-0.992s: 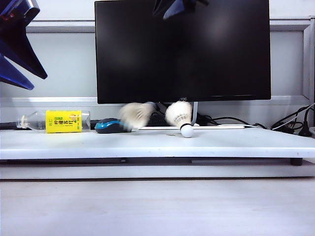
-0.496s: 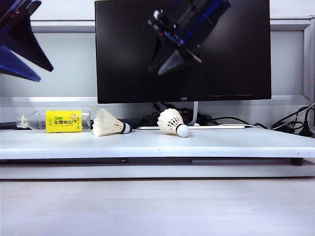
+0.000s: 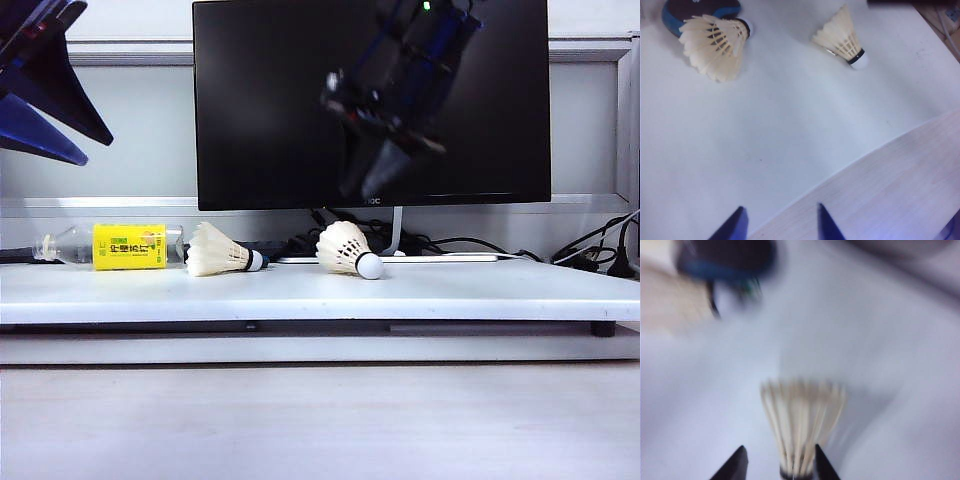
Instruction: Stack the badminton balls on the table vertically.
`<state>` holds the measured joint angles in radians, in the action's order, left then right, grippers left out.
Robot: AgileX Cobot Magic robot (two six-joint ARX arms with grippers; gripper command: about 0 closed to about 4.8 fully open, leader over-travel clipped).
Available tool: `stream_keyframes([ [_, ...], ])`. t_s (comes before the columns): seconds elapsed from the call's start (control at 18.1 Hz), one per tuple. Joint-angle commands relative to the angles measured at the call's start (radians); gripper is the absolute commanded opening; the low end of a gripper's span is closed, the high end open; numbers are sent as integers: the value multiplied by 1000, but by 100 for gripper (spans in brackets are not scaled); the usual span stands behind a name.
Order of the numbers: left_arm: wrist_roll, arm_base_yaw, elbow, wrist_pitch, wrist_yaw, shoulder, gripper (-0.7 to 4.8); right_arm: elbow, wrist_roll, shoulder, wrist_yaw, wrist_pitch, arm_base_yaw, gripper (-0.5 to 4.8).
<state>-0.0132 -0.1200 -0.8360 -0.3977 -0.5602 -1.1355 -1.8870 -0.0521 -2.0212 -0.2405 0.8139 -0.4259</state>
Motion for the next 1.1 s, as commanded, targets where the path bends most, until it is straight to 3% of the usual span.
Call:
stream_keyframes([
  [0.06, -2, -1, 1, 10, -5, 2, 187, 62, -6, 5, 3, 12, -2, 171],
  [0.77, -3, -1, 1, 11, -5, 1, 187, 132, -6, 1, 25, -10, -4, 171],
  [0.83, -29, -1, 1, 18, -43, 1, 187, 132, -17, 2, 25, 0, -4, 172],
  [0.94, -107, -2, 1, 74, -245, 1, 187, 132, -51, 8, 26, 38, -3, 171],
  [0.99, -150, -20, 1, 125, -291, 1, 187, 132, -64, 15, 26, 61, -3, 171],
  [1.1, -304, -91, 1, 178, -232, 1, 187, 132, -79, 34, 26, 73, -3, 171],
])
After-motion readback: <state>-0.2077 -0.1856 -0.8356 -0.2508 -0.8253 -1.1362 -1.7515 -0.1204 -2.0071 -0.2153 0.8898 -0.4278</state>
